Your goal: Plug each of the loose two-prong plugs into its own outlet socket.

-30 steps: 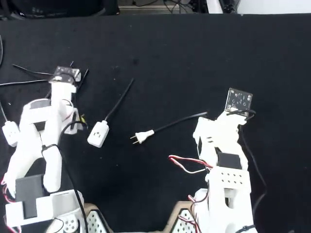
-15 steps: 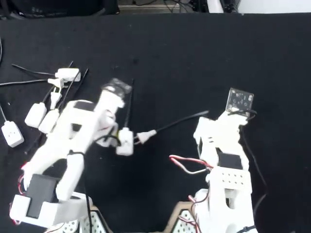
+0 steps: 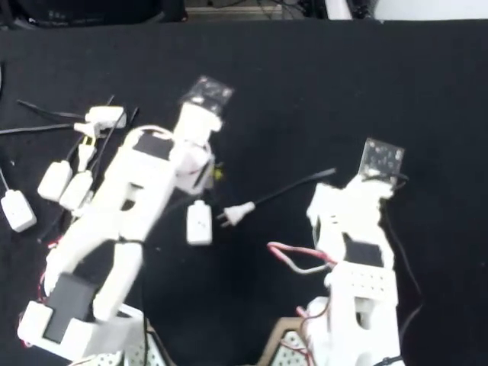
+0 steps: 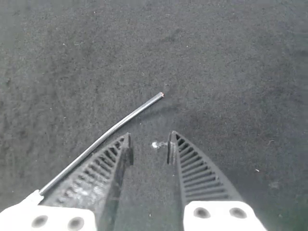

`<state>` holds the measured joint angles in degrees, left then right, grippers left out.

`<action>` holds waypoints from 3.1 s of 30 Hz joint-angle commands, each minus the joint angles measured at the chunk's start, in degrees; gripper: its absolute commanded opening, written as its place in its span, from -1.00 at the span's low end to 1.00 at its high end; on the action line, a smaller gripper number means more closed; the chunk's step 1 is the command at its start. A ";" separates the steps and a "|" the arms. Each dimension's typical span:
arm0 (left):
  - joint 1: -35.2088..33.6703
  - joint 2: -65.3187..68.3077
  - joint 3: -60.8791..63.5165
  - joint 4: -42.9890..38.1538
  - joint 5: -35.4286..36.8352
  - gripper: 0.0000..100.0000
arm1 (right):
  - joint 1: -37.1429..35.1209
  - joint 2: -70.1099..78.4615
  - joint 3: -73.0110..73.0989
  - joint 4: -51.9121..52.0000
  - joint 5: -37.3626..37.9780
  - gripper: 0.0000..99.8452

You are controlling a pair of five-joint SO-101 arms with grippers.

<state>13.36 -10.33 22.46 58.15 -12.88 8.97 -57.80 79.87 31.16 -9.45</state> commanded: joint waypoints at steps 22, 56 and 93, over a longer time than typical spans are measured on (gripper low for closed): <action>7.34 -0.18 13.05 0.00 -9.85 -0.55 | 0.88 -1.54 -3.56 -1.49 -0.35 -0.76; -2.86 21.19 -0.48 -24.26 8.44 -0.55 | 0.62 -1.54 -3.56 -1.49 -0.35 -0.76; -6.73 25.76 -10.68 2.64 20.92 -0.55 | 0.88 -1.54 -3.56 -1.49 -0.35 -0.76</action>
<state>12.57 15.34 15.08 53.58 7.96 8.97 -57.80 79.87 31.16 -9.45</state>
